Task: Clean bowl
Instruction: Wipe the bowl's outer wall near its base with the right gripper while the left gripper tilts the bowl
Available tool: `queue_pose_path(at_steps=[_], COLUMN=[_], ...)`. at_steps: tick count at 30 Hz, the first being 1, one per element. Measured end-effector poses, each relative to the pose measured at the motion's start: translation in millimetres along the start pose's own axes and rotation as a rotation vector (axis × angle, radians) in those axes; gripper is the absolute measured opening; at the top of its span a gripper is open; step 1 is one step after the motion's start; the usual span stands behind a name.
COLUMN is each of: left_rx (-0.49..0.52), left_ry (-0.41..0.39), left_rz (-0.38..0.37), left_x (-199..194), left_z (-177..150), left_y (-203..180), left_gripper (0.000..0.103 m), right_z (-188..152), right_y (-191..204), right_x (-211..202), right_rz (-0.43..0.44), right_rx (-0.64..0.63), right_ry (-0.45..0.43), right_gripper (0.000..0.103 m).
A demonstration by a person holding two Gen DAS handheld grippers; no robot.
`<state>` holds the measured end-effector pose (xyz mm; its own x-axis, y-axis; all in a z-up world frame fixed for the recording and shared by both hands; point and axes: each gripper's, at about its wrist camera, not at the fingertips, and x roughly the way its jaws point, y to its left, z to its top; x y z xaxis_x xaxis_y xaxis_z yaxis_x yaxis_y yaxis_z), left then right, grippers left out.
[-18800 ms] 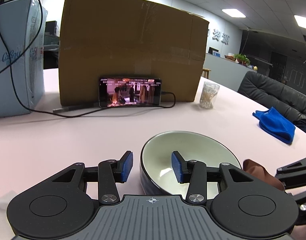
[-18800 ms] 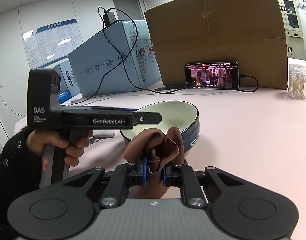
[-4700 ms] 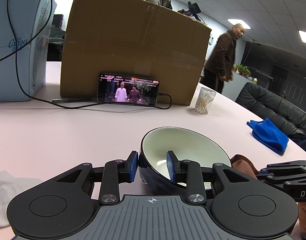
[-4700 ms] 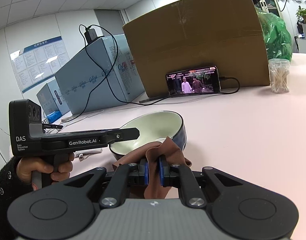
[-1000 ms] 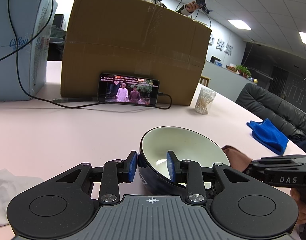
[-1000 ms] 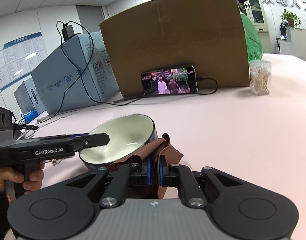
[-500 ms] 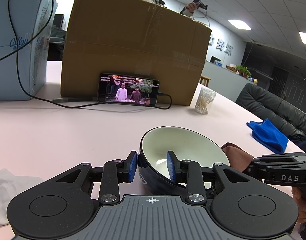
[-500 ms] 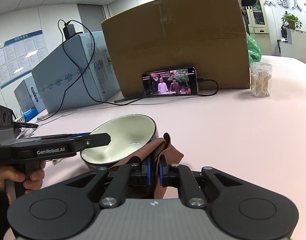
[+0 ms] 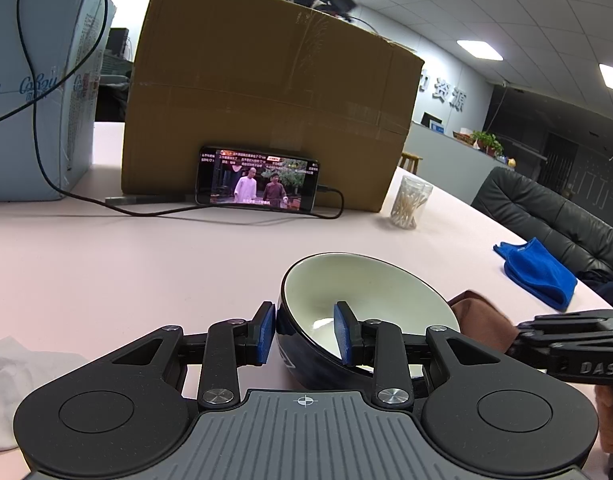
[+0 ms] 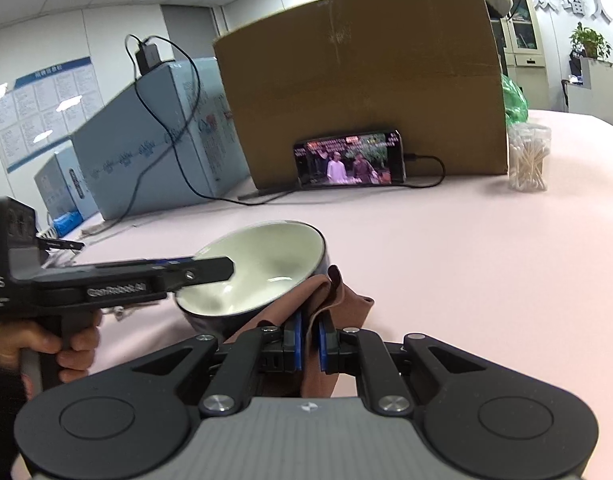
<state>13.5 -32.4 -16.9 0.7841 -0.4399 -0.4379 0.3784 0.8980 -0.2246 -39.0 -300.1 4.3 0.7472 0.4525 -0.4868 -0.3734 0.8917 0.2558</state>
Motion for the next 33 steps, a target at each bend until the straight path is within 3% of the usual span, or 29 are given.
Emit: queue_pose_path(at_steps=[8, 17, 21, 33], left_rx=[-0.021, -0.028, -0.030, -0.034], left_ry=[-0.002, -0.004, -0.005, -0.014], left_rz=[-0.008, -0.009, -0.011, -0.010], left_x=[-2.1, -3.6, -4.1, -6.0], left_z=[-0.9, -2.4, -2.8, -2.9], left_y=[2.0, 6.6, 7.5, 7.3], left_gripper=[0.030, 0.030, 0.030, 0.030], right_z=[5.1, -1.9, -2.4, 2.1], right_y=[1.4, 6.7, 8.0, 16.3], right_x=[-1.6, 6.0, -2.1, -29.4], right_rz=[-0.015, -0.029, 0.006, -0.003], right_rx=[0.011, 0.000, 0.019, 0.007], right_ry=[-0.018, 0.030, 0.013, -0.040], right_gripper=[0.011, 0.011, 0.011, 0.011])
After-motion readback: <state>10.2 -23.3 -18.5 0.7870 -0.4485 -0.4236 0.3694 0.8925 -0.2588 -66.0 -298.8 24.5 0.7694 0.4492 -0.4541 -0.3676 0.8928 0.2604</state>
